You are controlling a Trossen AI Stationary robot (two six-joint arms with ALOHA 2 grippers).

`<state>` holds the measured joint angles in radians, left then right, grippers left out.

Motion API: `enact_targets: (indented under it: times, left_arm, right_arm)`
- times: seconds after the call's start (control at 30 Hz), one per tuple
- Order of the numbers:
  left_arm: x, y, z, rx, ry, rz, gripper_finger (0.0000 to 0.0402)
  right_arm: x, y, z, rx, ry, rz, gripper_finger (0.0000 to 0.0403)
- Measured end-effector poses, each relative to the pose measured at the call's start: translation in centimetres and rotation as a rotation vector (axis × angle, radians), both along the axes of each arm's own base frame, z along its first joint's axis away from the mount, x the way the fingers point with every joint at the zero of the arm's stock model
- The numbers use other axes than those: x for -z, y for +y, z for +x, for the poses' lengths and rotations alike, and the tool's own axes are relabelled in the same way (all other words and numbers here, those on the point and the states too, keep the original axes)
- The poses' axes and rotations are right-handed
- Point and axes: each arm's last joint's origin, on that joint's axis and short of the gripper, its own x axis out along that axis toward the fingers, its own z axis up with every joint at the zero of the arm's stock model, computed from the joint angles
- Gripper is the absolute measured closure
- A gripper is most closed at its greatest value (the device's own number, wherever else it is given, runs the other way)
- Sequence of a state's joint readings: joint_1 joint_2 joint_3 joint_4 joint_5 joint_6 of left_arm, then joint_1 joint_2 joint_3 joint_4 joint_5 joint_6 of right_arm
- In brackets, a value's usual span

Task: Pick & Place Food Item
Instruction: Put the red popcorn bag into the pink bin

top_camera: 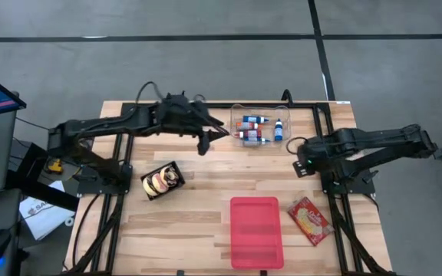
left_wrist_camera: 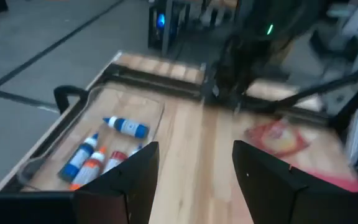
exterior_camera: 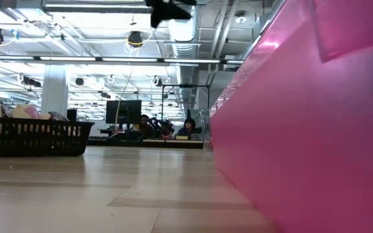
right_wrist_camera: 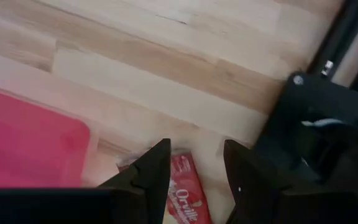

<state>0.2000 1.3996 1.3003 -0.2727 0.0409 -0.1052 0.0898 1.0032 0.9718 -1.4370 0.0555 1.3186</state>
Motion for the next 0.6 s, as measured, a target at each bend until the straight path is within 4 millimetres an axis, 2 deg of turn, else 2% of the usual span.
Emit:
enact_targets:
  times: [0.1,0.23,0.33,0.6]
  left_arm:
    - [-0.6,-0.6,-0.9,-0.011,-0.070,-0.038,0.0201]
    - [-0.8,-1.7,-1.0,0.013,-0.078,-0.042,0.0201]
    - [-0.8,-2.8,-0.9,0.048,-0.087,-0.042,0.0201]
    - [-0.9,-5.5,-0.6,0.107,-0.092,-0.048,0.0201]
  right_arm:
    - [1.4,-1.5,0.9,-0.017,0.004,0.050,0.0254]
    - [5.4,-3.2,0.8,-0.038,0.017,0.208,0.0239]
    - [7.9,-3.8,0.3,-0.068,0.035,0.294,0.0228]
    - [8.6,-4.3,0.5,-0.136,0.015,0.380,0.0214]
